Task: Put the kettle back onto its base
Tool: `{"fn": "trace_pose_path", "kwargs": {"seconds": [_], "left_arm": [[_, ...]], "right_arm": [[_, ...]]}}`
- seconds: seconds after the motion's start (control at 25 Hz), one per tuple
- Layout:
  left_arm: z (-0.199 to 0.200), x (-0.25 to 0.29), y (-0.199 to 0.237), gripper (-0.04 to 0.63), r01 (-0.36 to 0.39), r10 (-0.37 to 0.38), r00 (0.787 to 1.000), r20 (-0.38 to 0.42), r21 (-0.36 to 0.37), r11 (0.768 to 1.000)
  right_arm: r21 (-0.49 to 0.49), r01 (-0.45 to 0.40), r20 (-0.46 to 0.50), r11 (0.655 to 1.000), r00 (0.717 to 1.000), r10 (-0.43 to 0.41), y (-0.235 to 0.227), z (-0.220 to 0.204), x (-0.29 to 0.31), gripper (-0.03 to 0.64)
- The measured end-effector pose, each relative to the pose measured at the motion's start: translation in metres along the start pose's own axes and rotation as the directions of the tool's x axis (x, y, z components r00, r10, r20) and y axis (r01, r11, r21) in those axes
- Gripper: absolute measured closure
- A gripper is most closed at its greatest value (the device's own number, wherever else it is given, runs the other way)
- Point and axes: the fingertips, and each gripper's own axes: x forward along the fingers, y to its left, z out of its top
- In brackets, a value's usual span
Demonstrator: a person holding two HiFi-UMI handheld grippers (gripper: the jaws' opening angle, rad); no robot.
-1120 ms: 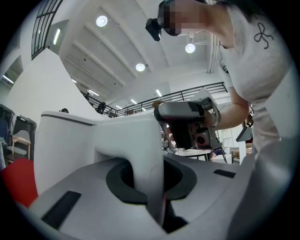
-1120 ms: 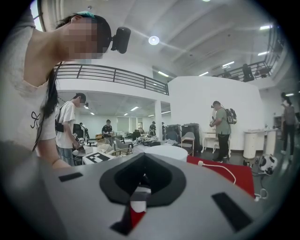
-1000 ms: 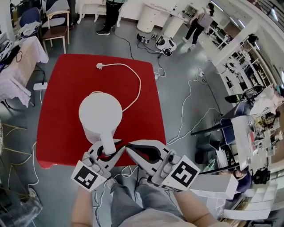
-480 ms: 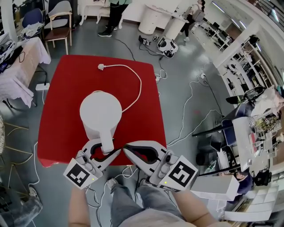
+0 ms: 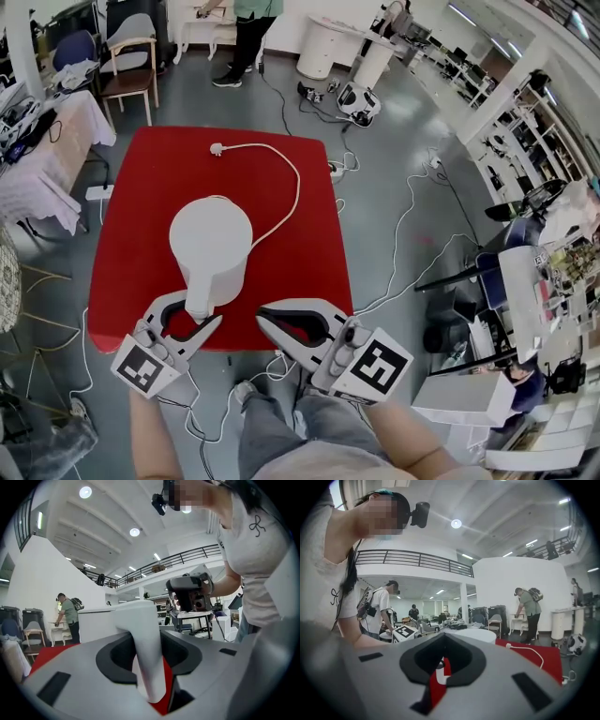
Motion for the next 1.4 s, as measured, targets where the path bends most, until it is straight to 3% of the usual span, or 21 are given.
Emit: {"fn": "trace_pose_path", "kwargs": {"seconds": [0.16, 0.4, 0.6, 0.68, 0.84, 1.2, 1.4], "left_arm": [[-0.001, -0.015, 0.010, 0.445, -0.056, 0.056, 0.998, -0.004, -0.001, 0.998], [0.000, -0.037, 0.030, 0.420, -0.114, 0.115, 0.992, 0.055, -0.022, 0.993], [0.009, -0.065, 0.031, 0.423, -0.199, 0.202, 0.976, 0.077, -0.038, 0.979], [0.022, -0.073, 0.025, 0.436, -0.227, 0.230, 0.968, 0.102, -0.035, 0.973], [0.059, -0.079, 0.011, 0.541, -0.275, 0.274, 0.949, 0.158, -0.015, 0.961], [0.133, -0.074, -0.032, 0.584, -0.342, 0.333, 0.924, 0.187, 0.017, 0.940], [0.157, -0.064, -0.059, 0.586, -0.362, 0.359, 0.919, 0.160, -0.014, 0.932]], "right_arm": [[-0.006, -0.012, 0.010, 1.000, 1.000, 0.012, 0.003, 0.005, -0.006, 0.609], [-0.011, -0.028, 0.011, 1.000, 1.000, 0.028, 0.007, 0.007, -0.012, 0.609], [-0.015, -0.050, 0.023, 0.999, 0.998, 0.051, 0.013, 0.009, -0.012, 0.609], [-0.017, -0.067, 0.030, 0.998, 0.997, 0.067, 0.017, 0.010, -0.010, 0.609], [-0.023, -0.108, 0.052, 0.994, 0.993, 0.109, 0.026, 0.018, -0.002, 0.609], [-0.036, -0.201, 0.097, 0.979, 0.974, 0.203, 0.048, 0.038, 0.008, 0.609], [-0.035, -0.243, 0.123, 0.969, 0.962, 0.245, 0.056, 0.047, -0.001, 0.608]]}}
